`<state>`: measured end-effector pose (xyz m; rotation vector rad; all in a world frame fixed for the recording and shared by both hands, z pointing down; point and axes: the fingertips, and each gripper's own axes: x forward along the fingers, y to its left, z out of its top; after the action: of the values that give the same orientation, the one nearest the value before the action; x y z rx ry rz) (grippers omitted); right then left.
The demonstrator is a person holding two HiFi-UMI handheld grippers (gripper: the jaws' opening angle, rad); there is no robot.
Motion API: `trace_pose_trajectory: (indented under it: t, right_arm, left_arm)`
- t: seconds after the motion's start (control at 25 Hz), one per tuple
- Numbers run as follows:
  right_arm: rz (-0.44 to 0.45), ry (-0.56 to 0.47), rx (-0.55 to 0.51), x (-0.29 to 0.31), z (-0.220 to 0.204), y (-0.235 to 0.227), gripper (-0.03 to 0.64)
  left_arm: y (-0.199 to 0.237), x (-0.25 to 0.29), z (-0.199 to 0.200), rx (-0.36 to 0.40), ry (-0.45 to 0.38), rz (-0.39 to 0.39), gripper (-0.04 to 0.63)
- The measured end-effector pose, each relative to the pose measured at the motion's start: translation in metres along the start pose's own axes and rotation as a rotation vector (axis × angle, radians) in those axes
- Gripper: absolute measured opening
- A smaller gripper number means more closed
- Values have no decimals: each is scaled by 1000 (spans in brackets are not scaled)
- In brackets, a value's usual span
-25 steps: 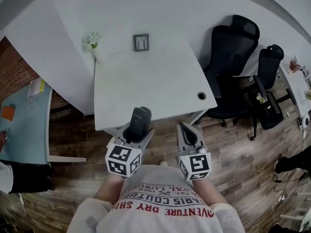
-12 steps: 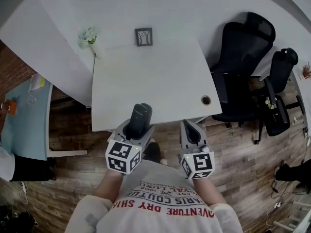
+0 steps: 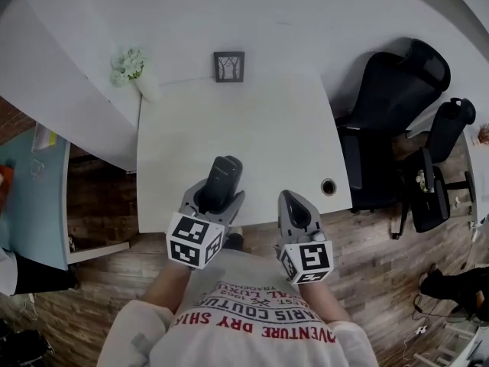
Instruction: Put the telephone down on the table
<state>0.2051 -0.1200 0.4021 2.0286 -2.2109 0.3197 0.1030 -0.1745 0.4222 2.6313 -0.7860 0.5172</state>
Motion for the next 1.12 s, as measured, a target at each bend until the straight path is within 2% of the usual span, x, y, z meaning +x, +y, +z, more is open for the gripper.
trace_pose_trajectory:
  t: [0.24,0.52,0.8,1.12]
  right_arm:
    - [-25,11,-13,54,11,-19,25]
    - [8,8,-50,98,18,-35,25]
    - [149,66,-65,130,15,-48,25]
    - [261,153,-76,157,-9,-55,25]
  left_arm:
    - [33,28,18,-10,6,-4,281]
    - [59,48,18,-63,27,66,281]
    - [65,63,19,-148,23,187,281]
    - [77,83,-17,-247,100,313,281]
